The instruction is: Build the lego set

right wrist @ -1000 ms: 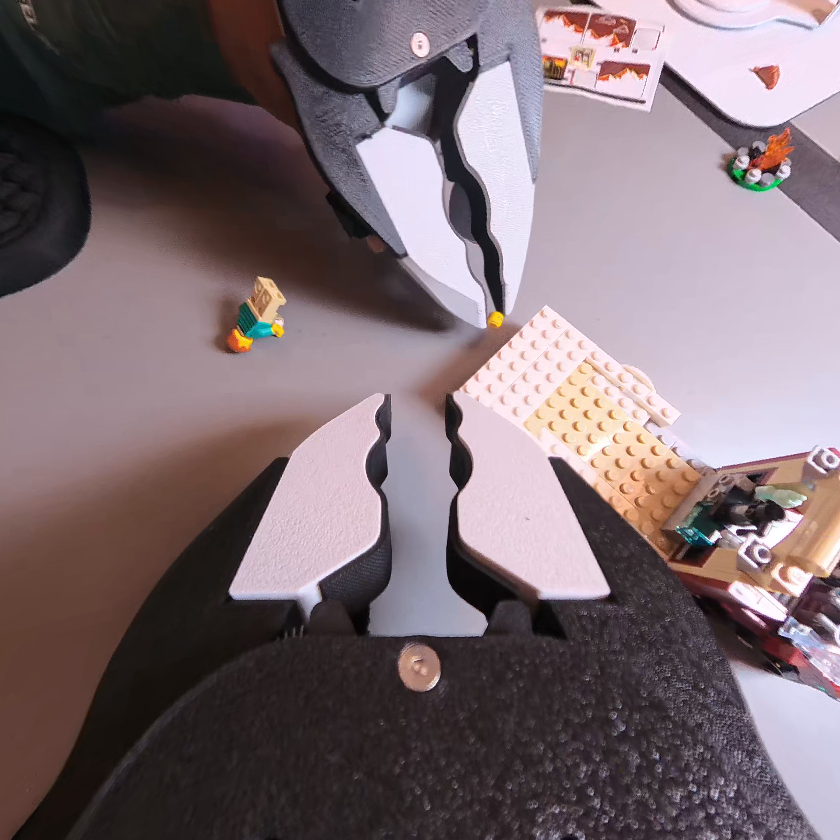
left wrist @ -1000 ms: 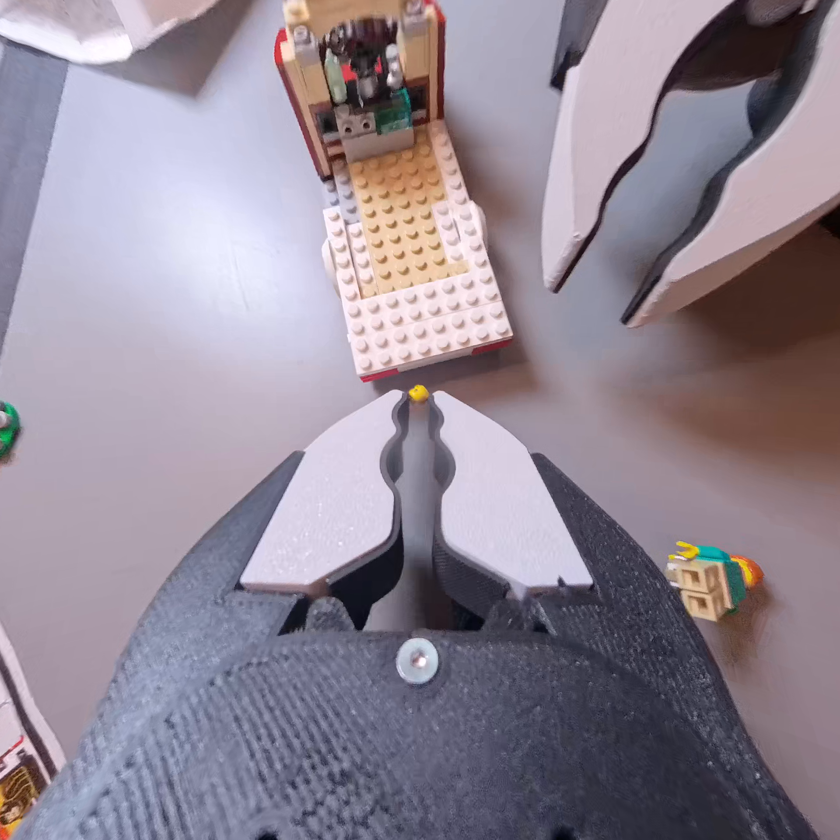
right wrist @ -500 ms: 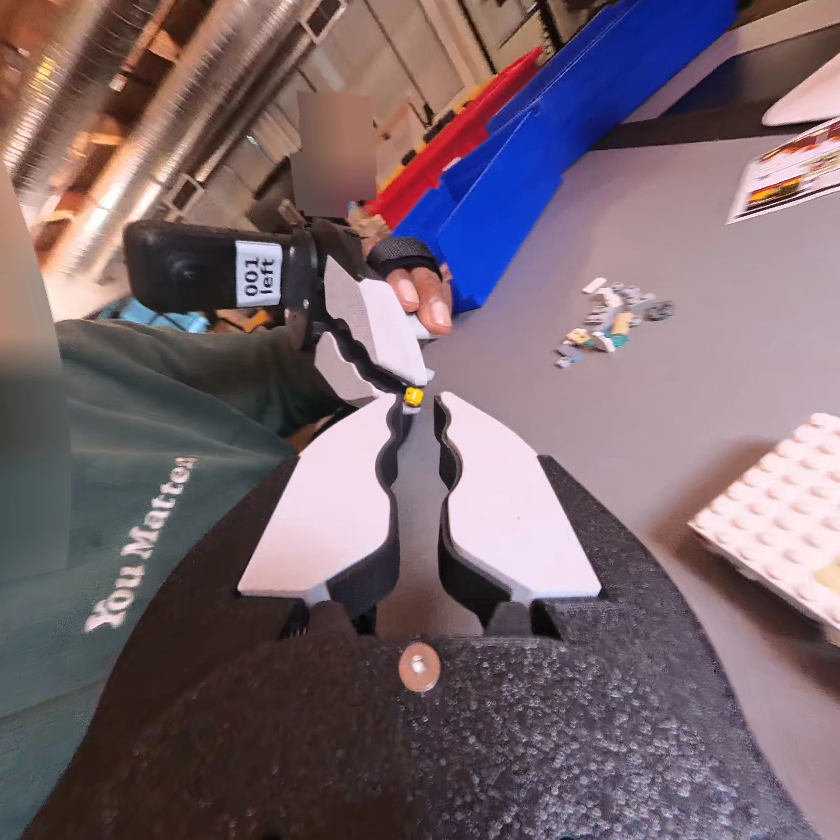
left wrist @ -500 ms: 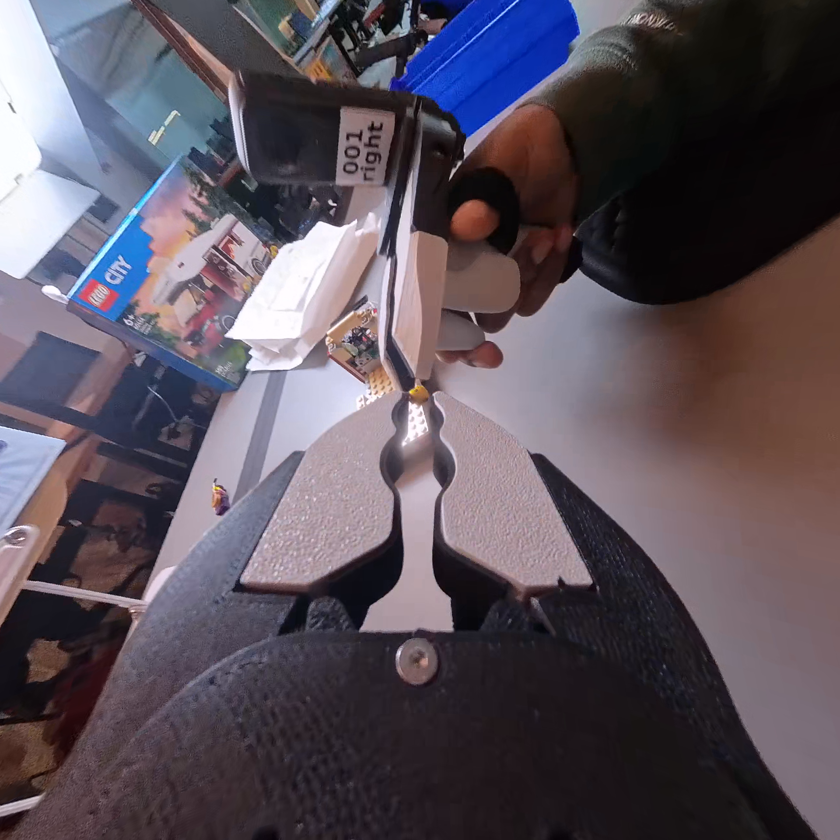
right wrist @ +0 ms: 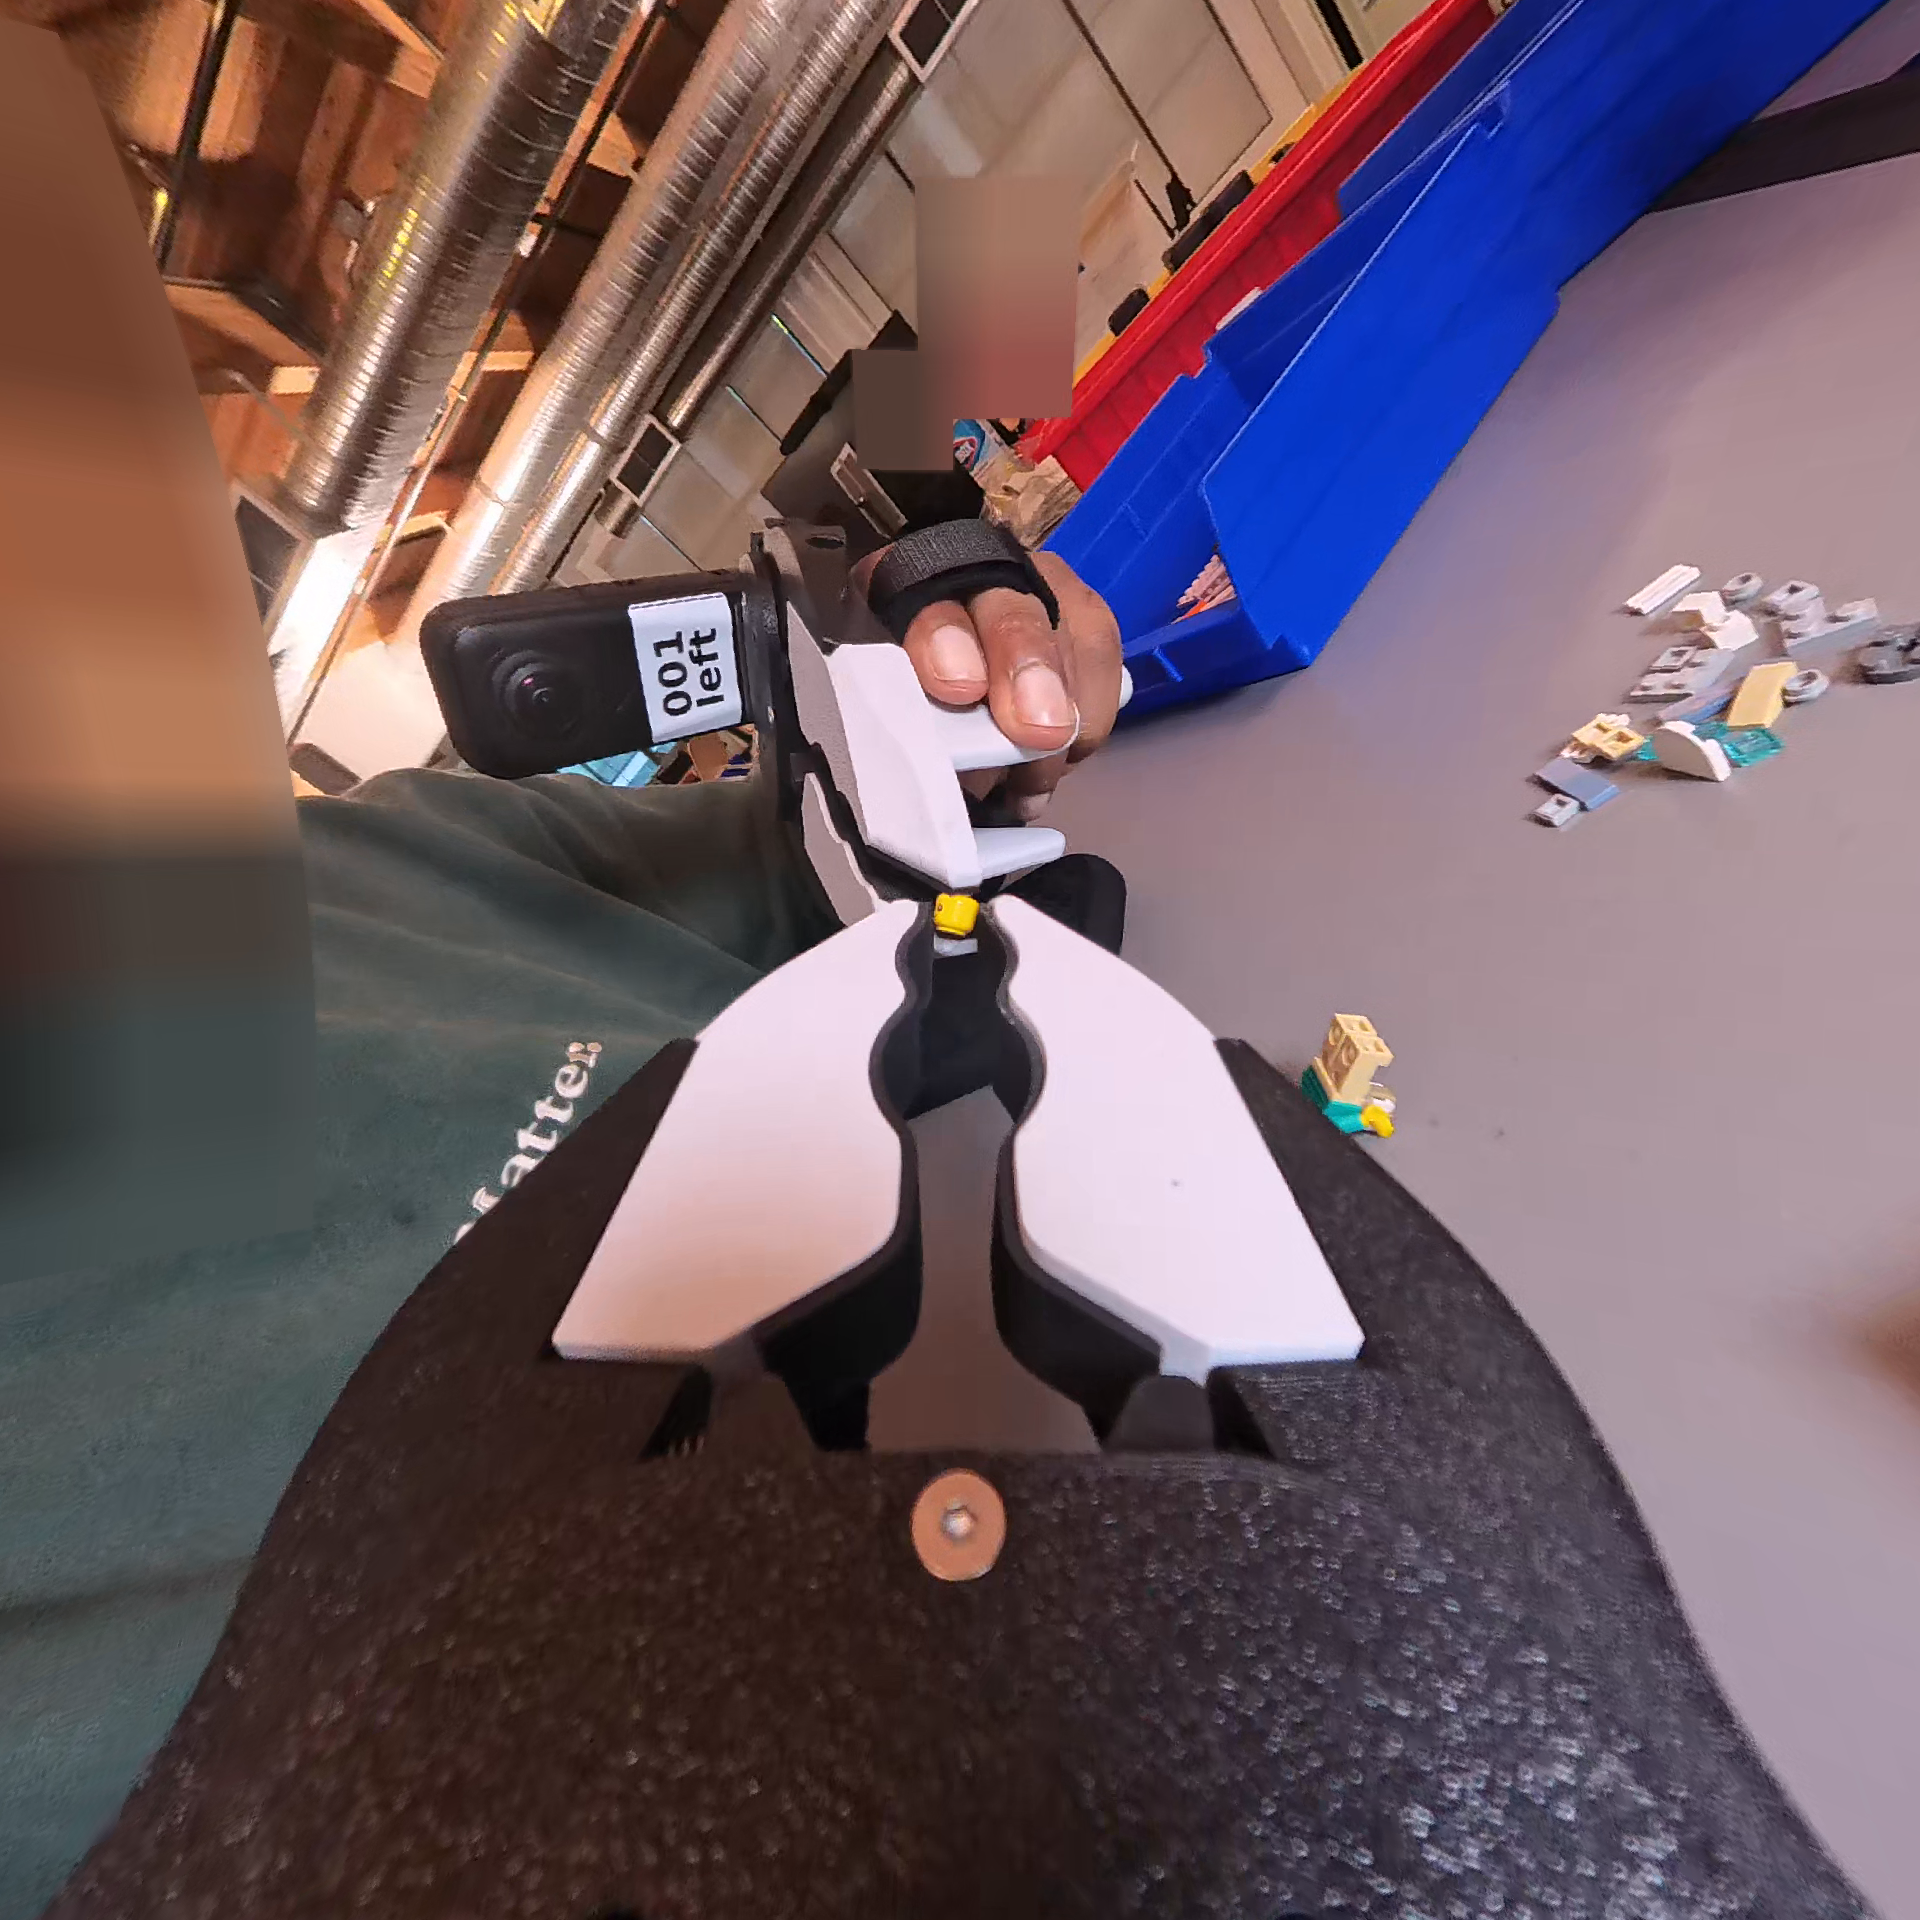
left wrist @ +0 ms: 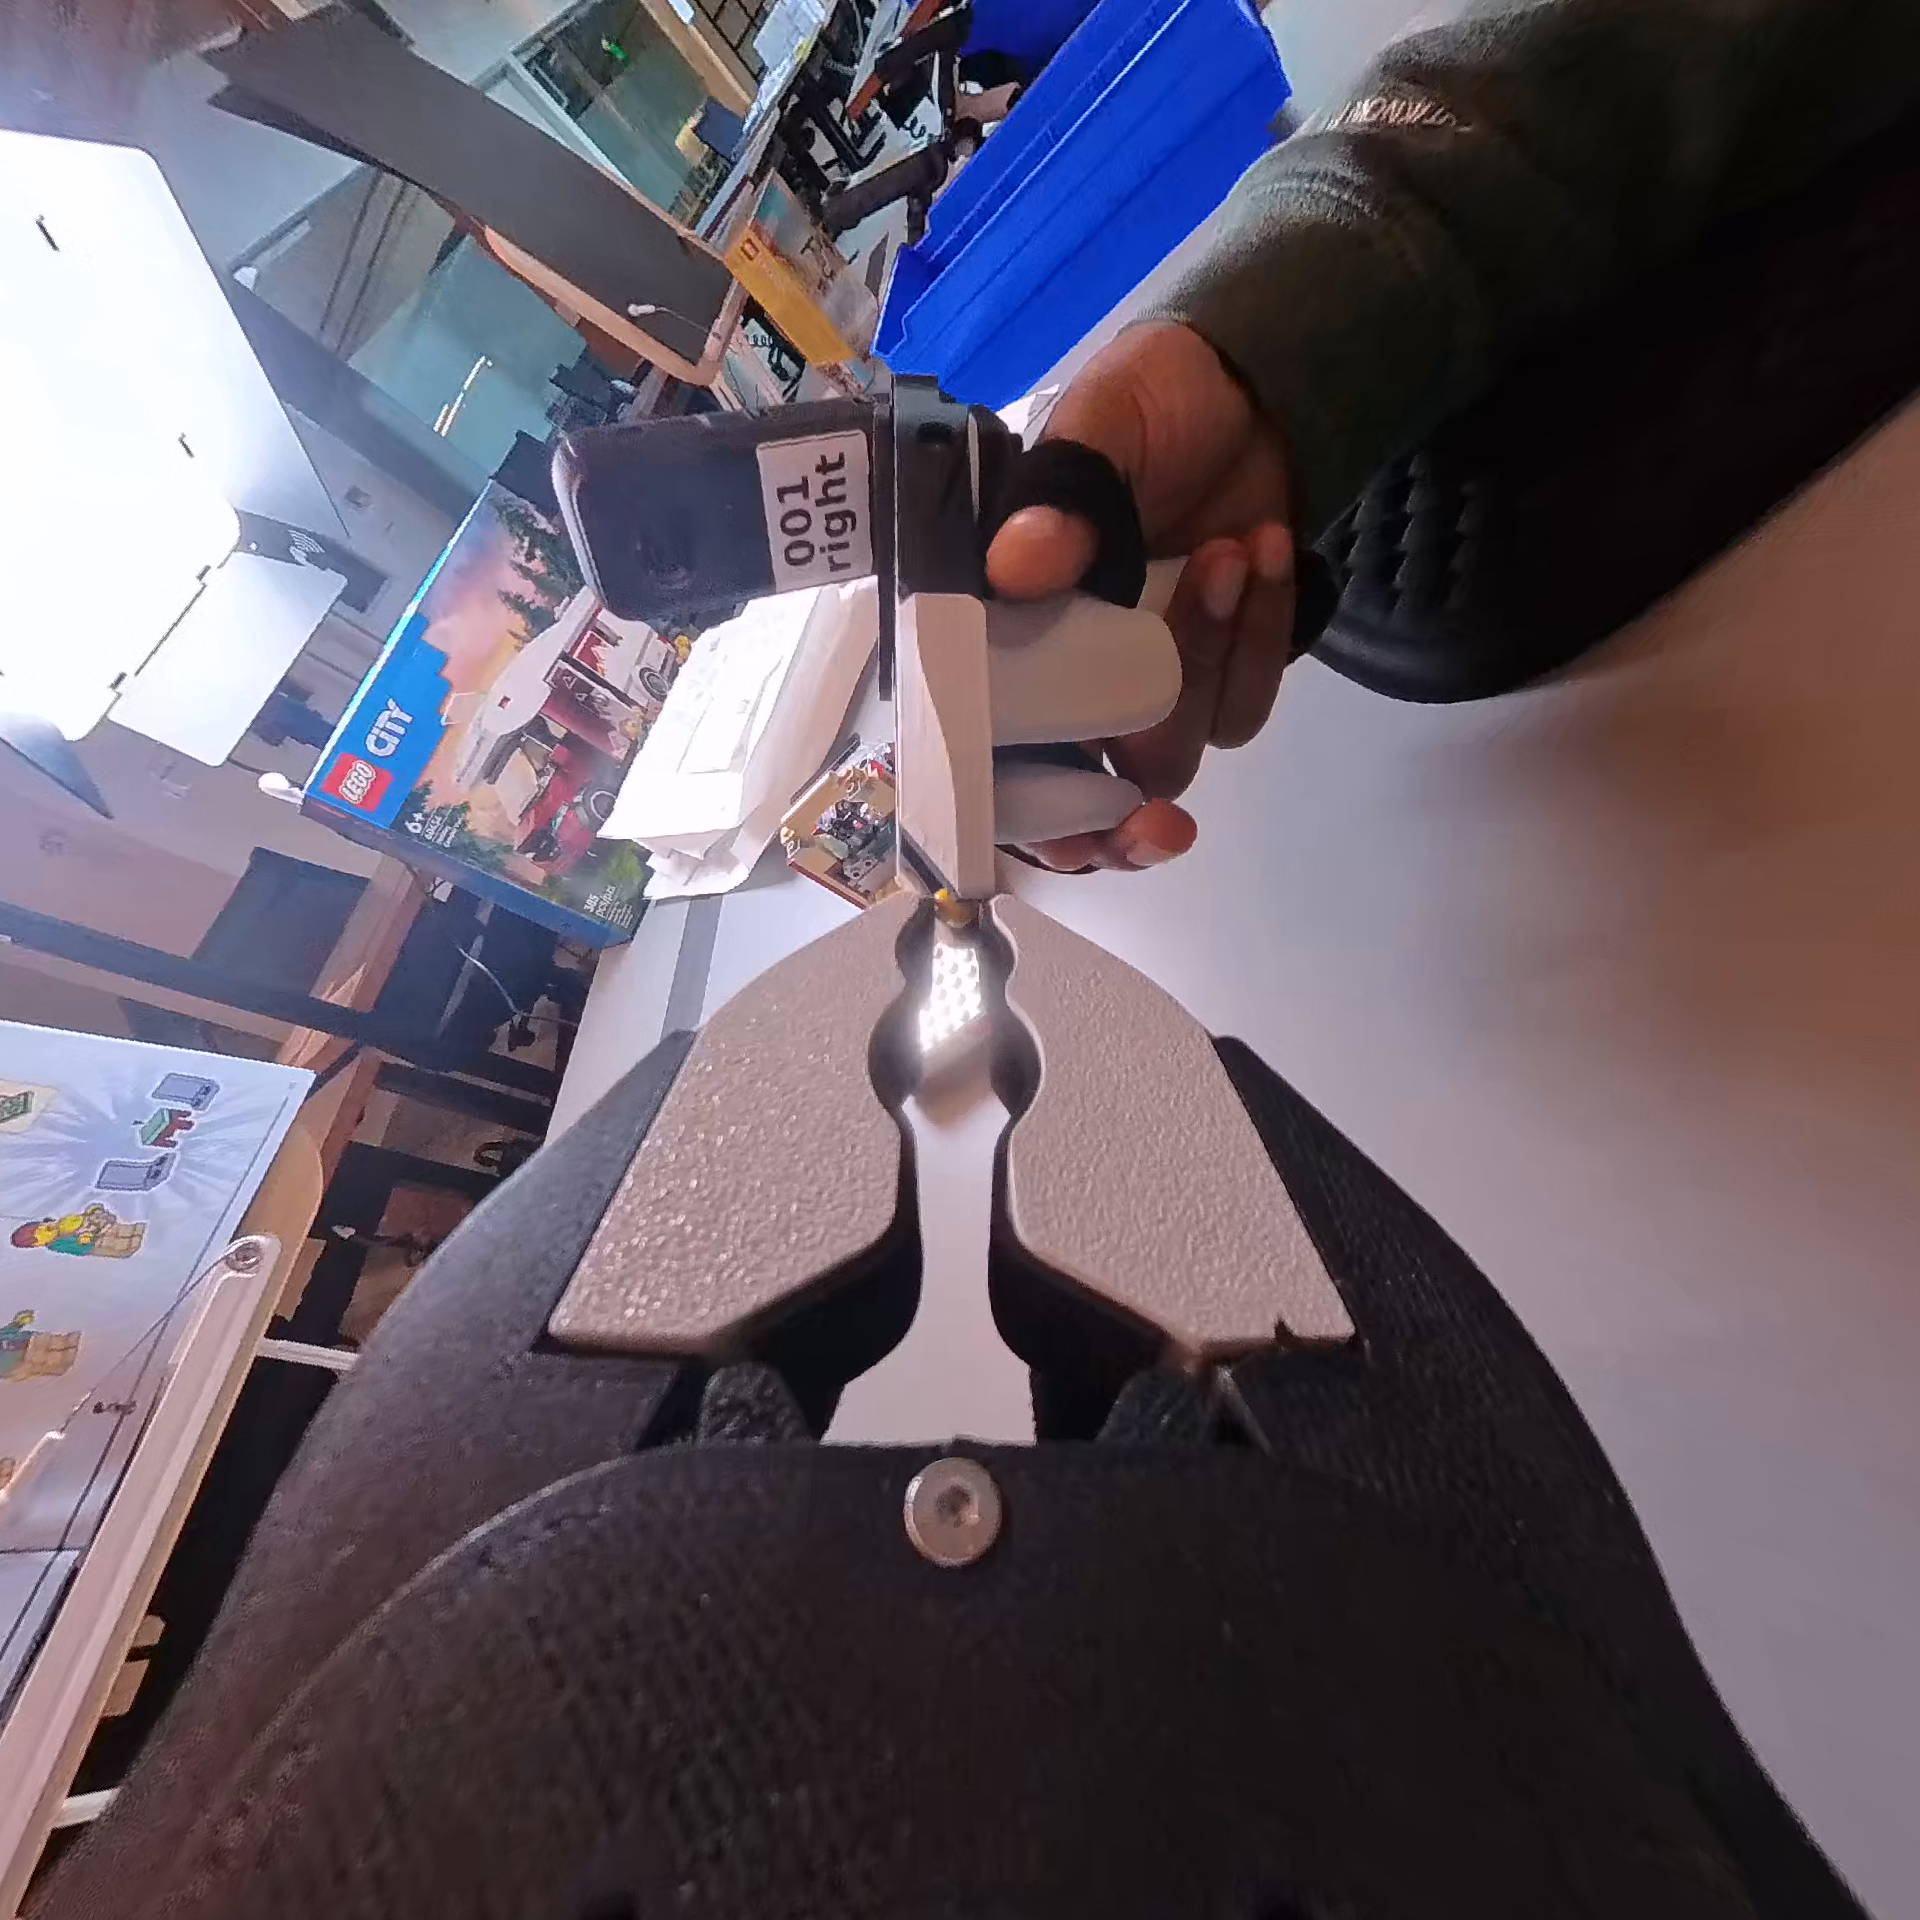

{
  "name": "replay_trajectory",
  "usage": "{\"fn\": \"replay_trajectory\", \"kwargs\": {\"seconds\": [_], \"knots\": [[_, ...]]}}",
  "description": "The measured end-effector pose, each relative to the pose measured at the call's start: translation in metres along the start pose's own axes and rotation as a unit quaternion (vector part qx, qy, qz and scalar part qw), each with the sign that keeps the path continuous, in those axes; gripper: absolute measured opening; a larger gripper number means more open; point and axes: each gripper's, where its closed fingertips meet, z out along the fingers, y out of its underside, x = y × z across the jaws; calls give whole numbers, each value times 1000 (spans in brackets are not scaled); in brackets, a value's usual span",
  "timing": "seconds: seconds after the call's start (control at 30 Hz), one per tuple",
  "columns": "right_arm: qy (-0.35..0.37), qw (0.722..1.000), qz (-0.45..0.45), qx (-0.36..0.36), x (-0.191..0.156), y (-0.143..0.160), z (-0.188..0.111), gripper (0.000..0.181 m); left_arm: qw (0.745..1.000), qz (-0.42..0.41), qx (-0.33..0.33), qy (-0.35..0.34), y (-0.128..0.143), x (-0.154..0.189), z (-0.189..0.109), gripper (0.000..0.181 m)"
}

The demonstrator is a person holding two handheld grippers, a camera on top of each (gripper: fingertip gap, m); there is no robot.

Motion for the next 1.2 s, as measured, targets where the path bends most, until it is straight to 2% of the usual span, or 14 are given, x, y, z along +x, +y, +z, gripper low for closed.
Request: {"fn": "replay_trajectory", "kwargs": {"seconds": [0.07, 0.13, 0.2, 0.27, 0.3, 0.33, 0.4, 0.47, 0.5, 0.6, 0.67, 0.83, 1.0, 1.2], "knots": [[-1, 1000, -5, 3, 0, 0, 1, 8, 1000, -10, 2, -1, 0, 0, -1, 8], [-4, 1000, -20, 18, -1, -4, 0, 7, 998, -58, 19, 0, -1, -3, -2, 9], [4, 997, -64, 49, -2, -12, -4, 7, 986, -159, 51, 19, -1, -8, -6, 17], [22, 987, -133, 86, -7, -22, -9, 7, 949, -295, 98, 49, -1, -14, -11, 16], [35, 980, -172, 99, -10, -26, -10, 8, 915, -374, 132, 77, -4, -17, -14, 17], [52, 969, -215, 106, -13, -29, -11, 7, 869, -454, 169, 99, -6, -22, -16, 16], [93, 941, -305, 111, -17, -30, -10, 7, 765, -585, 225, 147, -5, -27, -18, 17], [140, 907, -384, 97, -17, -27, -6, 7, 671, -662, 275, 190, -7, -30, -20, 19], [165, 888, -421, 85, -16, -25, -4, 7, 644, -683, 282, 200, -6, -29, -19, 19], [213, 836, -502, 58, -16, -20, 3, 7, 625, -693, 275, 231, -11, -18, -14, 21], [230, 813, -532, 47, -16, -18, 6, 7, 606, -697, 285, 257, -18, -15, -16, 19], [243, 791, -560, 35, -15, -16, 9, 7, 602, -693, 284, 278, -21, -9, -17, 12], [258, 770, -583, 22, -12, -15, 7, 7, 622, -684, 276, 262, -17, -9, -15, 11], [267, 760, -592, 18, -10, -14, 4, 8, 626, -682, 285, 247, -12, -14, -18, 3]]}}
